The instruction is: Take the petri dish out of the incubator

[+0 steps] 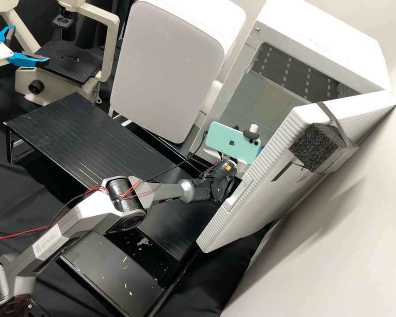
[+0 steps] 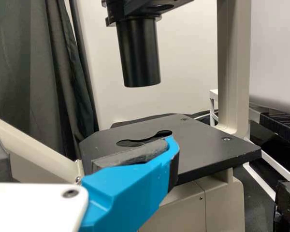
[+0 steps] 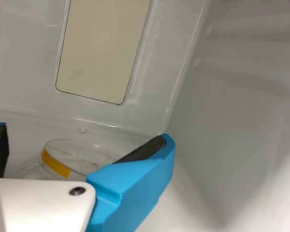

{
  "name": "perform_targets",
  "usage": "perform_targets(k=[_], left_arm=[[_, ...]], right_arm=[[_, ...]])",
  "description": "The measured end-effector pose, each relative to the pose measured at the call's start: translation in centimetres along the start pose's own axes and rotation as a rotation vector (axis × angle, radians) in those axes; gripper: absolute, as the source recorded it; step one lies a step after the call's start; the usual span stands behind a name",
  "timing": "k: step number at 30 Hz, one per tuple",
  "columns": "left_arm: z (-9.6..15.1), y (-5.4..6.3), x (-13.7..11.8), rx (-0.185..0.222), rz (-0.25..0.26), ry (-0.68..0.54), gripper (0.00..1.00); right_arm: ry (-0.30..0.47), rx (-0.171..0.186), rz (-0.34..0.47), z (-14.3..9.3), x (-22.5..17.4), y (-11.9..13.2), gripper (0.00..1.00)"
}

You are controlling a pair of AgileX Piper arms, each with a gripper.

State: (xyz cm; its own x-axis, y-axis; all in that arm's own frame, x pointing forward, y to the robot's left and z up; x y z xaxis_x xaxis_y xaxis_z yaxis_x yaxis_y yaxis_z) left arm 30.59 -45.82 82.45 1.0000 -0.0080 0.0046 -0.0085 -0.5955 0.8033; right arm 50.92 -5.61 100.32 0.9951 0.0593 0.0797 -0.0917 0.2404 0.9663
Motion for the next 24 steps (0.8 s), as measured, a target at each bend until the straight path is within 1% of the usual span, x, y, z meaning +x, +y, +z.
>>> perform_targets(k=[3, 4, 23, 24], left_arm=[[0.00, 0.00, 0.00, 0.000, 0.000, 0.000, 1.00], [0.00, 0.00, 0.00, 0.000, 0.000, 0.000, 1.00], [0.00, 0.00, 0.00, 0.000, 0.000, 0.000, 1.00], [0.00, 0.00, 0.00, 0.000, 0.000, 0.000, 1.00]], right_arm=[[-0.001, 0.000, -0.001, -0.05, 0.03, -0.05, 1.00], [0.000, 0.000, -0.002, -0.10, 0.05, -0.08, 0.00], [-0.001, 0.001, -0.004, -0.20, 0.11, -0.18, 0.00], [-0.004, 0.006, -0.001, -0.14, 0.09, -0.12, 0.00]])
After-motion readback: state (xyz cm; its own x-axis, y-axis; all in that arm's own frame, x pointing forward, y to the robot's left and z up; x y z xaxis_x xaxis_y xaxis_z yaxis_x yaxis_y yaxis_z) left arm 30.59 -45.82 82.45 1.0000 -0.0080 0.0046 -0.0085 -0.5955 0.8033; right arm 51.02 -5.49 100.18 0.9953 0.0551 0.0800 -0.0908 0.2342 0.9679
